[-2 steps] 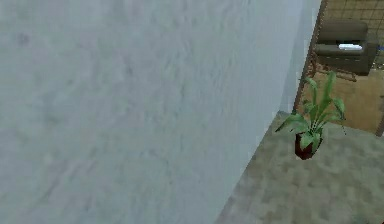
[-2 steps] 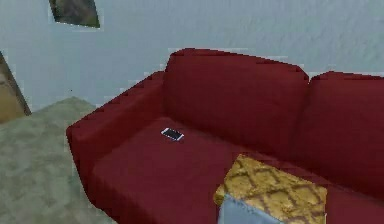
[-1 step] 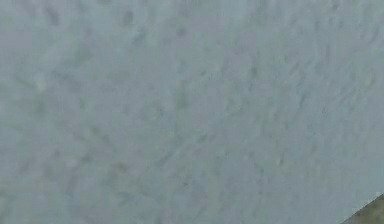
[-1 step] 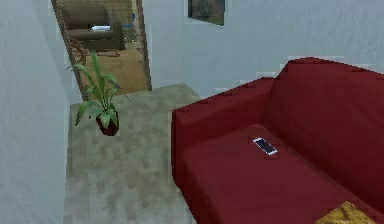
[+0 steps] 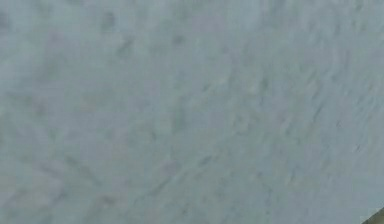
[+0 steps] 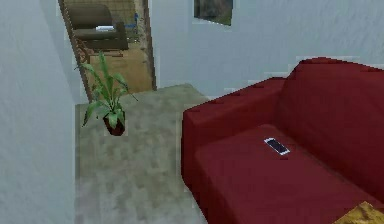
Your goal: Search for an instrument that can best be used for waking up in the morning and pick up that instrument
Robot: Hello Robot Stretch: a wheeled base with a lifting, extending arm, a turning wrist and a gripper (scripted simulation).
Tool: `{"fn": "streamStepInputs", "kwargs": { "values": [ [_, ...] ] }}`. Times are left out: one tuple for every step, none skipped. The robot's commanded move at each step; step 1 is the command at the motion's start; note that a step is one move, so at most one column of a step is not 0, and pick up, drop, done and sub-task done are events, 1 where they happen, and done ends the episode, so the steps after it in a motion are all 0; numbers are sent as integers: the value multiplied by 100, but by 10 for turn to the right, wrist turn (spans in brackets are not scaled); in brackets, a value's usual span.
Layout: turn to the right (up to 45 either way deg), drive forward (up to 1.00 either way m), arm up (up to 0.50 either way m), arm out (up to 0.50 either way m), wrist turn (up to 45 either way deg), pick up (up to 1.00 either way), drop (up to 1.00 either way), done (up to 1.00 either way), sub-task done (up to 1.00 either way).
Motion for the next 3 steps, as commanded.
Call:
{"fn": "streamStepInputs", "kwargs": {
  "values": [
    [450, 0, 0, 0, 0, 0, 0, 0, 0],
    [450, 0, 0, 0, 0, 0, 0, 0, 0],
    [450, 0, 0, 0, 0, 0, 0, 0, 0]
  ]
}}
